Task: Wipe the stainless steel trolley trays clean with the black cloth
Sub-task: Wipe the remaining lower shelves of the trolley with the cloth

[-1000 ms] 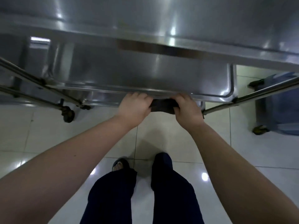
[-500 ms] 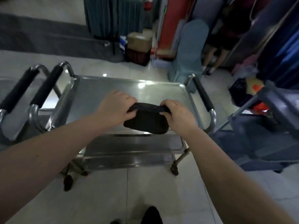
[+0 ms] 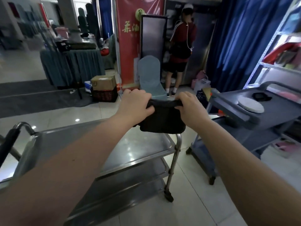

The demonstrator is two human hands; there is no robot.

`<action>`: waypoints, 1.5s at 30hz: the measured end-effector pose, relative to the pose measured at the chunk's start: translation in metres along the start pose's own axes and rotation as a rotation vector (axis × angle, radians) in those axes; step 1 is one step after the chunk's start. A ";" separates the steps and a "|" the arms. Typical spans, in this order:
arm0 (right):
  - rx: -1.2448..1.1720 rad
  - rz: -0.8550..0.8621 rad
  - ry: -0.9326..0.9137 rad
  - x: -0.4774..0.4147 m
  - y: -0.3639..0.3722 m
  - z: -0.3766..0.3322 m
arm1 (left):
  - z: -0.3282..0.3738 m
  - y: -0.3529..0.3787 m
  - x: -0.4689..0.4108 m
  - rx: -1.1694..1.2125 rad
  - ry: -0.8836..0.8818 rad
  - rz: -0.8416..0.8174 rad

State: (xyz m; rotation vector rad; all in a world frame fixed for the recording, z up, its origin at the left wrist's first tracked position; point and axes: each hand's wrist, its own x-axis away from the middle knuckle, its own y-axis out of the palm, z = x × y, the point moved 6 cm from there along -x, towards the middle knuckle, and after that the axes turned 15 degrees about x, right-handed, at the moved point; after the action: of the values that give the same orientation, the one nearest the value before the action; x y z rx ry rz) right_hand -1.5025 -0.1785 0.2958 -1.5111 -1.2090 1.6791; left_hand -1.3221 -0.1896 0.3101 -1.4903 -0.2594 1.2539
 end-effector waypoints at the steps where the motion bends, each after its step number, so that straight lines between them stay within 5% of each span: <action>1: 0.018 -0.001 -0.001 0.002 -0.003 0.017 | 0.012 0.008 -0.009 0.012 0.007 0.016; 7: 0.077 0.016 0.065 0.021 -0.011 0.156 | 0.116 0.082 -0.073 -0.099 0.143 0.059; 12: 0.085 -0.012 0.082 0.027 0.003 0.276 | 0.180 0.167 -0.136 -0.051 0.072 0.025; 21: 0.035 -0.082 0.036 0.002 0.069 0.409 | 0.212 0.306 -0.192 0.046 0.078 0.005; 28: 0.017 -0.141 -0.013 -0.081 0.148 0.451 | 0.150 0.379 -0.259 0.040 0.104 0.092; 45: -0.077 -0.178 -0.162 -0.401 0.322 0.473 | -0.101 0.470 -0.457 0.094 -0.457 0.137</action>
State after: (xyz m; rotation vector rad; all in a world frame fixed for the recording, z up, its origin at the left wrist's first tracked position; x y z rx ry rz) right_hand -1.8318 -0.7814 0.1677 -1.2886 -1.4625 1.6776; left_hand -1.6422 -0.7500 0.1581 -1.1424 -0.3965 1.6898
